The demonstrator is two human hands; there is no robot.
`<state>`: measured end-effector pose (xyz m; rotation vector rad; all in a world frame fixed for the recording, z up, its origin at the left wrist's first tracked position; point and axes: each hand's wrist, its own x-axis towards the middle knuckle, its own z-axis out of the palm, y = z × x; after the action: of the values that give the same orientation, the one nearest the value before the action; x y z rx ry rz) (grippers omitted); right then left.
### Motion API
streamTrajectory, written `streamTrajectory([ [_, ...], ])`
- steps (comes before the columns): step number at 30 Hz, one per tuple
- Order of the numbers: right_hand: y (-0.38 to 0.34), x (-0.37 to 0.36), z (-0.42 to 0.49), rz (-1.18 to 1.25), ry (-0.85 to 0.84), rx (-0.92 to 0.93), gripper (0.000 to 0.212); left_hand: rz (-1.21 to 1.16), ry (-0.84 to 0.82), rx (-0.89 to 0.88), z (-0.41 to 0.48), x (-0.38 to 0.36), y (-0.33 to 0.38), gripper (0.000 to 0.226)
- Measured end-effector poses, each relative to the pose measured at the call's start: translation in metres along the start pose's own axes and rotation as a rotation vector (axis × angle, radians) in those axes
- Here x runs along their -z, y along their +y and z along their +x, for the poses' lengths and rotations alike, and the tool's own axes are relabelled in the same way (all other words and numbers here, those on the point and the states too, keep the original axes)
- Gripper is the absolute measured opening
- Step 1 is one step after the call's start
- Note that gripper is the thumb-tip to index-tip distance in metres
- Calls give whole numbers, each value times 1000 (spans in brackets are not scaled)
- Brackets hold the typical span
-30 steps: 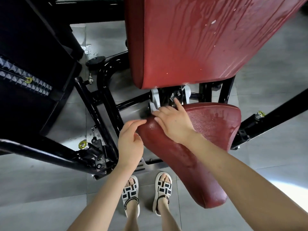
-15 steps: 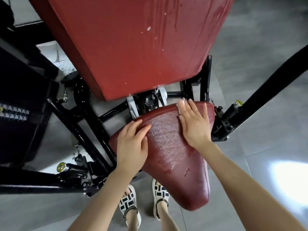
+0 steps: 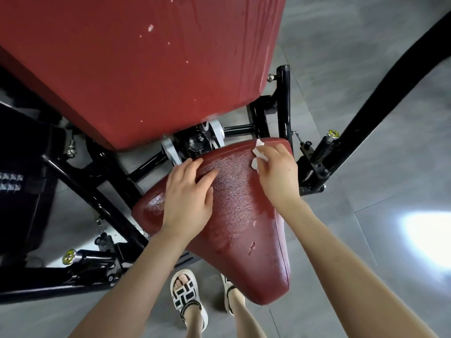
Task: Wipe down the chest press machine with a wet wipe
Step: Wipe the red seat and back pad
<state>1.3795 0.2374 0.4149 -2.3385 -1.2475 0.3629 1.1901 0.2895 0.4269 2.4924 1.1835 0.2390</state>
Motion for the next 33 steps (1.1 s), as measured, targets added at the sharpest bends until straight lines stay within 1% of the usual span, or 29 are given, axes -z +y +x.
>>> streamTrajectory([
  [3,14,4,-28,56,29,-35,33,23,-42,-22,7,-1,7,40],
  [5,21,7,-71,100,32,-73,33,51,-84,-42,12,-4,10,41],
  [8,19,14,-122,159,-5,-150,32,98,-179,-90,19,-9,15,51],
  [9,20,14,-119,178,-18,-158,32,126,-224,-101,21,-10,17,56],
  [11,18,11,-85,203,-32,-170,31,180,-319,-110,27,-10,22,69],
  [14,22,2,-24,239,42,-193,30,237,-397,-96,34,-11,24,79],
  [17,25,2,-32,235,85,-207,28,250,-389,-95,35,-13,24,85],
  [20,28,10,-60,186,28,-146,27,274,-345,-116,32,-20,25,84],
  [22,38,10,-40,163,-3,-136,18,280,-291,-142,29,-25,23,78],
  [23,42,10,-20,160,15,-176,16,279,-271,-150,28,-28,21,76],
  [26,49,10,24,200,126,-379,26,276,-213,-154,24,-31,20,72],
  [27,45,8,24,202,136,-397,27,275,-206,-149,24,-32,20,71],
  [28,38,6,16,186,128,-363,27,268,-202,-145,23,-32,20,71],
  [31,17,1,-17,37,76,-31,31,264,-187,-142,23,-31,21,70],
  [32,20,4,-10,3,83,19,31,273,-191,-138,23,-31,21,70],
  [33,27,7,4,-14,83,-5,30,284,-201,-131,23,-31,22,70],
])
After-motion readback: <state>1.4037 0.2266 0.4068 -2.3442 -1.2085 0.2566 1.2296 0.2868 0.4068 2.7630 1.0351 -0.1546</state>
